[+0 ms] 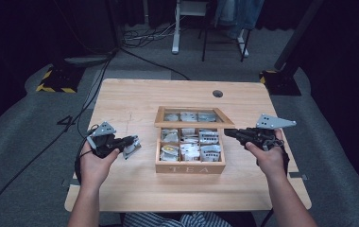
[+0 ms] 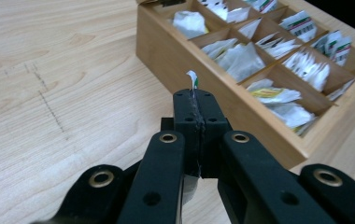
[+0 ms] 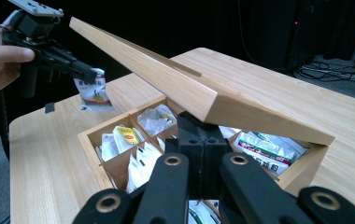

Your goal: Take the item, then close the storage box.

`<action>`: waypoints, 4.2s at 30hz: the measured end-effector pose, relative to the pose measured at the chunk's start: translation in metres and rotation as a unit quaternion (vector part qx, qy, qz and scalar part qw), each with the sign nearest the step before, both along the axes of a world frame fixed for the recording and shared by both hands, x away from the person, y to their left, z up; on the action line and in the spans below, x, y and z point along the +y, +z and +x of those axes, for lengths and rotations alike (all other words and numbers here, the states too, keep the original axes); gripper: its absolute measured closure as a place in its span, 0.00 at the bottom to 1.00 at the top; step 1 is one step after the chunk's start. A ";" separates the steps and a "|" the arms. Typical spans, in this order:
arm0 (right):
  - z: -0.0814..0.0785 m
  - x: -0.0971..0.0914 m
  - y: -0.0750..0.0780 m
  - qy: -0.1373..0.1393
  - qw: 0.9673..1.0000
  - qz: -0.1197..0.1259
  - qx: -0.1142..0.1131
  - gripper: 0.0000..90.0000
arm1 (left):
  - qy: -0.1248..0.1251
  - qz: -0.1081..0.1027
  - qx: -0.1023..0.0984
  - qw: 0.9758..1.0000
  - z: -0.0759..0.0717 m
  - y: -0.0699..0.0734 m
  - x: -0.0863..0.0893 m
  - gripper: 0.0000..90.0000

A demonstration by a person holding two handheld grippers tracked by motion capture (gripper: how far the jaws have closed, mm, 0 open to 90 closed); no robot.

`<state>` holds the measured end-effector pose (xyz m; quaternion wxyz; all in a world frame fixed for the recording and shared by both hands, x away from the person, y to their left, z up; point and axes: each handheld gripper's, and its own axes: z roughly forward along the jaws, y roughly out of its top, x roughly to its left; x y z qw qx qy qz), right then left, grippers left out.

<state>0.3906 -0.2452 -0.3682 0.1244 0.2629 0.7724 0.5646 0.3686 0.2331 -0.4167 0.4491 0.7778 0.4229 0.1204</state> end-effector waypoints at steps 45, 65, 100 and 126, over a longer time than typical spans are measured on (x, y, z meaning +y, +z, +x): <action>0.000 0.002 -0.002 0.003 1.000 -0.005 0.003 1.00 | 0.064 0.030 -0.037 0.997 0.012 -0.019 0.007 0.40; -0.010 -0.002 -0.004 0.008 0.999 -0.037 0.018 1.00 | 0.045 0.021 -0.043 0.998 0.000 0.004 0.001 0.37; -0.018 0.012 -0.019 0.035 0.972 -0.197 0.127 1.00 | 0.051 0.020 -0.021 0.998 0.004 -0.004 0.008 0.37; -0.016 0.022 -0.036 0.050 0.948 -0.264 0.169 1.00 | 0.050 0.024 -0.011 0.998 0.006 -0.008 0.008 0.37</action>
